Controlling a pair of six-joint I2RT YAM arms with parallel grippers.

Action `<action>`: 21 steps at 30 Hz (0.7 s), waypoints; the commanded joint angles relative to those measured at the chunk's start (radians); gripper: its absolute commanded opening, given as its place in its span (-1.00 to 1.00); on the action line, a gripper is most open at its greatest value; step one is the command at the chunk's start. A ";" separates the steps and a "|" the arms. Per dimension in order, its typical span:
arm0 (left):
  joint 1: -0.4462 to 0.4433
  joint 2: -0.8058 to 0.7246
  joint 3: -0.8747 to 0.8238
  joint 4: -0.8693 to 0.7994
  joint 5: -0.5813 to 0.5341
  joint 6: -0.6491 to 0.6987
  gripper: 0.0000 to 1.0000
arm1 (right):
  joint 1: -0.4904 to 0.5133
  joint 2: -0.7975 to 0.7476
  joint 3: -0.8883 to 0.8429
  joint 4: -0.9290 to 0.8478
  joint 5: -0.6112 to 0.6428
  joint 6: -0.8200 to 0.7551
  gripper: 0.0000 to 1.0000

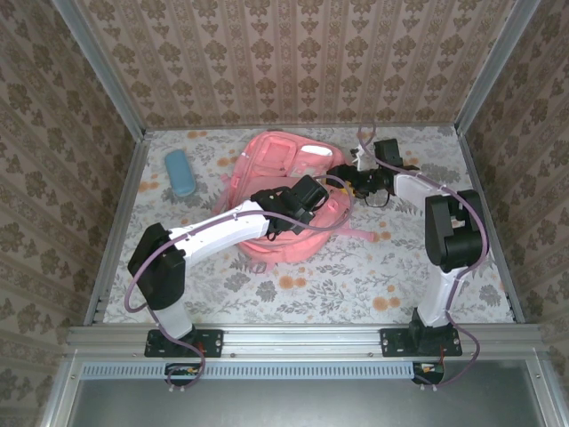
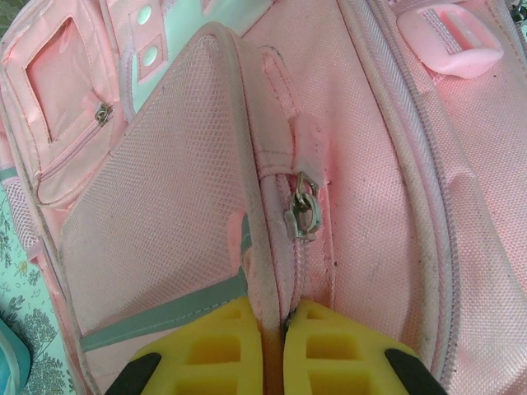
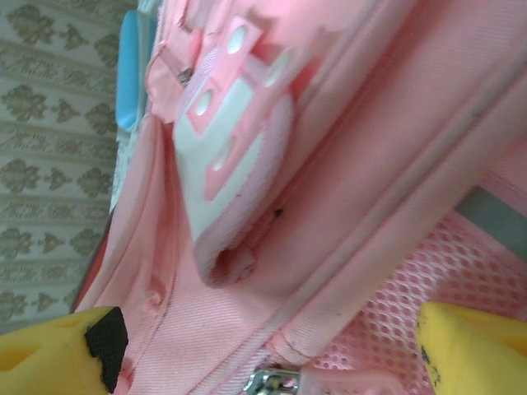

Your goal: Pack the student bag

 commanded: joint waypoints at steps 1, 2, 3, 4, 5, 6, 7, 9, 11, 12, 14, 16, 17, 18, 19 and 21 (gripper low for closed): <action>0.017 -0.051 0.003 0.069 -0.037 -0.003 -0.92 | 0.015 0.049 0.065 -0.089 -0.129 -0.116 0.85; 0.016 -0.049 0.005 0.070 -0.036 -0.003 -0.92 | 0.017 0.054 0.071 -0.095 -0.139 -0.121 0.85; 0.015 -0.048 0.005 0.067 -0.037 -0.004 -0.92 | 0.019 0.052 0.072 -0.095 -0.148 -0.121 0.84; 0.017 -0.046 0.004 0.065 -0.038 -0.007 -0.92 | 0.019 0.046 0.067 -0.093 -0.160 -0.121 0.84; 0.017 -0.045 0.004 0.063 -0.041 -0.009 -0.92 | 0.019 0.033 0.057 -0.092 -0.167 -0.119 0.83; 0.018 -0.043 0.003 0.063 -0.043 -0.010 -0.92 | 0.021 0.019 0.046 -0.094 -0.167 -0.123 0.82; 0.019 -0.040 0.000 0.063 -0.048 -0.011 -0.92 | 0.021 0.001 0.030 -0.095 -0.165 -0.129 0.80; 0.021 -0.030 -0.001 0.066 -0.061 -0.010 -0.92 | 0.021 -0.037 -0.001 -0.096 -0.137 -0.128 0.78; 0.020 -0.019 0.004 0.063 -0.070 -0.007 -0.93 | 0.021 -0.070 -0.026 -0.105 -0.117 -0.133 0.74; 0.020 -0.014 0.006 0.063 -0.073 -0.006 -0.92 | 0.021 -0.086 -0.041 -0.106 -0.101 -0.133 0.72; 0.022 -0.009 0.007 0.063 -0.077 0.000 -0.93 | 0.021 -0.114 -0.065 -0.107 -0.087 -0.134 0.66; 0.023 -0.009 0.004 0.064 -0.076 0.002 -0.93 | 0.021 -0.137 -0.086 -0.108 -0.068 -0.140 0.58; 0.025 -0.009 0.003 0.066 -0.074 0.003 -0.93 | 0.021 -0.146 -0.095 -0.104 -0.065 -0.143 0.52; 0.025 -0.009 0.002 0.066 -0.073 0.003 -0.93 | 0.021 -0.152 -0.099 -0.105 -0.058 -0.145 0.46; 0.026 -0.009 0.001 0.067 -0.071 0.001 -0.93 | 0.021 -0.153 -0.100 -0.105 -0.053 -0.146 0.39; 0.026 -0.011 -0.001 0.067 -0.065 0.001 -0.93 | 0.021 -0.144 -0.091 -0.112 -0.043 -0.149 0.25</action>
